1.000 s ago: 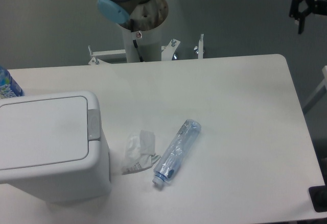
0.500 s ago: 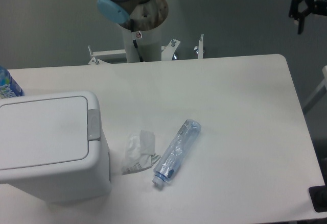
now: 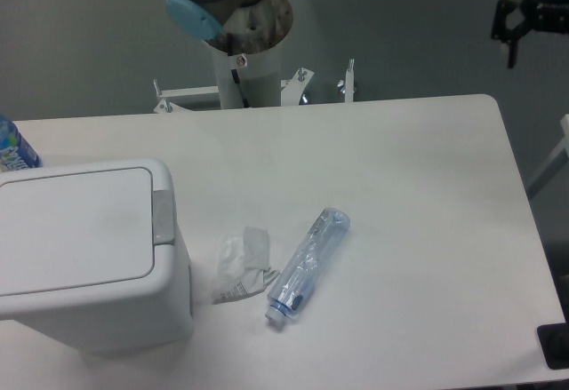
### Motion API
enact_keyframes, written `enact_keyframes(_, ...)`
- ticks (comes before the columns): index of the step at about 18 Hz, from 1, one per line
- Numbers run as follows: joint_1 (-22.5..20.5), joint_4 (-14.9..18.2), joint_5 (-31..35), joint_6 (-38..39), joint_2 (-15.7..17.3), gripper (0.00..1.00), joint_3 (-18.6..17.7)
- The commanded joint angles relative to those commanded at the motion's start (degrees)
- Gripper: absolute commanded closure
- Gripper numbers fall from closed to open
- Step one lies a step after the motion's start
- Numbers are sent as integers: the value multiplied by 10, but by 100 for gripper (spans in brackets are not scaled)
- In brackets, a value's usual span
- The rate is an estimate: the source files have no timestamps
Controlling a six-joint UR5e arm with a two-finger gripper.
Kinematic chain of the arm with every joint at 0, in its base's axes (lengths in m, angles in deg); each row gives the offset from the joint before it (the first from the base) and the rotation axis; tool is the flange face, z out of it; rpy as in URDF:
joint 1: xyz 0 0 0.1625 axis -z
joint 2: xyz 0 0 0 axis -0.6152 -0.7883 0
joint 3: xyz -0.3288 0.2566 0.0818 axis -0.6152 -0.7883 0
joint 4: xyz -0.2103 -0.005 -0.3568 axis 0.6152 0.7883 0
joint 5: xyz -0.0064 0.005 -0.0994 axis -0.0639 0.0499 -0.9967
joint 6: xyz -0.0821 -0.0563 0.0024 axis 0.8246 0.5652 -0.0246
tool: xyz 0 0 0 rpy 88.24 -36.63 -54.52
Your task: Open the trash can
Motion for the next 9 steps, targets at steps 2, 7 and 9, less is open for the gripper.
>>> enact_keyframes(2, 28, 0, 4, 43, 0, 0, 0)
enact_keyframes(7, 112, -26, 3, 197, -5, 0, 5)
enact_keyframes(9, 147, -36, 3, 289, -6, 0, 5)
